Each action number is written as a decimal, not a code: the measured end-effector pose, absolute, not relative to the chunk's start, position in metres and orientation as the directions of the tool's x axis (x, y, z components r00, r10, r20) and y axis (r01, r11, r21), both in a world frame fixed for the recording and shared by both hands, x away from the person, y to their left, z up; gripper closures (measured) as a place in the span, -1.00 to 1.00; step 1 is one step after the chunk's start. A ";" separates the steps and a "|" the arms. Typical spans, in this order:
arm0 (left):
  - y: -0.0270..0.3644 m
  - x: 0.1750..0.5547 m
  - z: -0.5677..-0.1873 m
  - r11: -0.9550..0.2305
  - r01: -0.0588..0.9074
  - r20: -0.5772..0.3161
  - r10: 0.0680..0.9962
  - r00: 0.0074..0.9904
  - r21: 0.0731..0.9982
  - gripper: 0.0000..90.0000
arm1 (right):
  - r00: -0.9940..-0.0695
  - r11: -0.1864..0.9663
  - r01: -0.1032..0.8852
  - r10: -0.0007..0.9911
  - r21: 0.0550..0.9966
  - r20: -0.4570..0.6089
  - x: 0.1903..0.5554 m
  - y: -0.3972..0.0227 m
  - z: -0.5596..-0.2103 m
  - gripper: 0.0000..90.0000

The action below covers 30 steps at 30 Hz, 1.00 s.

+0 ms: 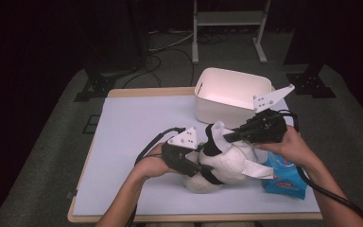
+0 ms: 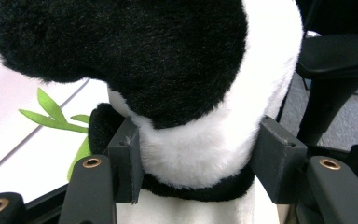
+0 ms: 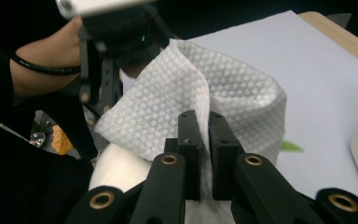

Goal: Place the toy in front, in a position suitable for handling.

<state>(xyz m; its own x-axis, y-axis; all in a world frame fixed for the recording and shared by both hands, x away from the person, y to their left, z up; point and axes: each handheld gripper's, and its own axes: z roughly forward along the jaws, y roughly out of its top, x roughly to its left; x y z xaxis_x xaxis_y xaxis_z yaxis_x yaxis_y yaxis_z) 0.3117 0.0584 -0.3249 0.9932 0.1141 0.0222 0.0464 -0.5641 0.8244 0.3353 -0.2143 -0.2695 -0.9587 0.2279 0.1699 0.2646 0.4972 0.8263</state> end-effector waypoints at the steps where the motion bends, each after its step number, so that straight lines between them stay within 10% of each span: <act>1: 0.060 0.313 -0.324 -0.562 0.050 0.024 0.124 0.992 0.826 -0.07 | -0.958 0.497 0.267 0.228 0.826 0.172 0.335 -0.217 -0.271 0.88; 30: 0.055 0.318 -0.331 -0.613 0.070 0.022 0.142 0.990 0.787 -0.24 | -0.954 0.537 0.284 0.238 0.794 0.181 0.334 -0.208 -0.294 0.88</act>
<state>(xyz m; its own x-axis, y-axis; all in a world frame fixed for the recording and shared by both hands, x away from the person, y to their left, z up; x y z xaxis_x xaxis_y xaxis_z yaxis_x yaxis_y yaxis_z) 0.3177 0.0545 -0.3308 0.9896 0.1420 0.0222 0.0703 -0.6130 0.7869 0.3343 -0.2082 -0.2935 -0.9543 0.2381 0.1808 0.2845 0.5375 0.7938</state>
